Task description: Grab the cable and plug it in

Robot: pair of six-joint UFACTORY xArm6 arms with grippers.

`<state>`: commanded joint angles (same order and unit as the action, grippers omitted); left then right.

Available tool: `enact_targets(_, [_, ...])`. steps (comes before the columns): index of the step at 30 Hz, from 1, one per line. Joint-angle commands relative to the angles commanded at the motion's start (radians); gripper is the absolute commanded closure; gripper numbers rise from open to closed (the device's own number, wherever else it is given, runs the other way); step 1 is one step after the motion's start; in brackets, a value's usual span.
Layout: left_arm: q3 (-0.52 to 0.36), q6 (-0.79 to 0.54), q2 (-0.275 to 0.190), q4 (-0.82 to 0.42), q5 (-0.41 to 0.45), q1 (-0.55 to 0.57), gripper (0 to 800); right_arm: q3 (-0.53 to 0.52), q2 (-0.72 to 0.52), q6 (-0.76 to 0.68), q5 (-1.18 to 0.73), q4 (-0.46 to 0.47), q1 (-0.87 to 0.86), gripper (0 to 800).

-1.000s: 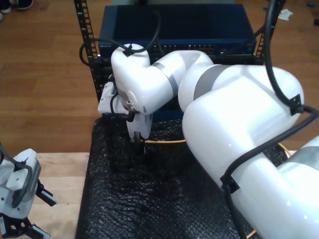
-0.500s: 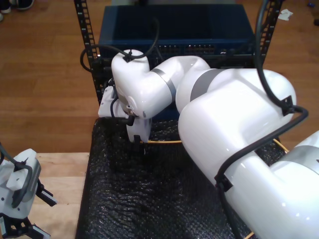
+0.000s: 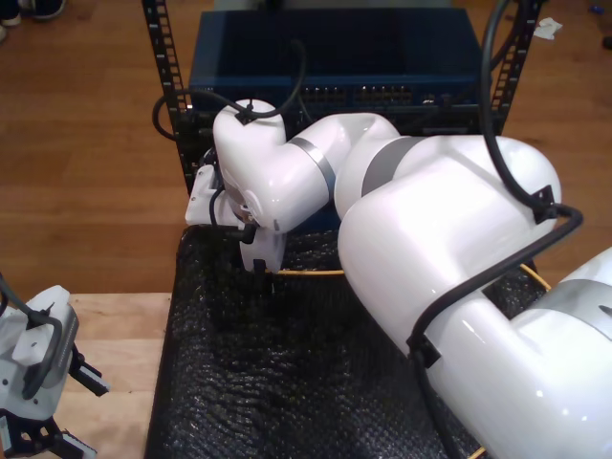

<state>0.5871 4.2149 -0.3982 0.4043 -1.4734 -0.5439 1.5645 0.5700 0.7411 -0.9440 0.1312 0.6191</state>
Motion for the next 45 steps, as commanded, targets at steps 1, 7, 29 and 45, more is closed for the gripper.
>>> enact_targets(1, [0.0,0.0,0.0,0.0,0.0,0.0,0,-0.002,0.0,0.0,0.009,0.008,-0.002,314])
enact_targets(7, [0.0,0.0,0.0,0.0,0.0,0.0,0,-0.014,0.0,-0.002,0.038,0.061,-0.002,403])
enact_targets(29, [0.0,0.0,0.0,0.0,0.0,0.0,0,-0.014,0.005,-0.003,0.038,0.061,0.0,693])
enact_targets(45, [0.0,-0.003,0.0,0.0,0.0,0.0,0,-0.017,-0.061,0.078,0.026,0.048,-0.002,796])
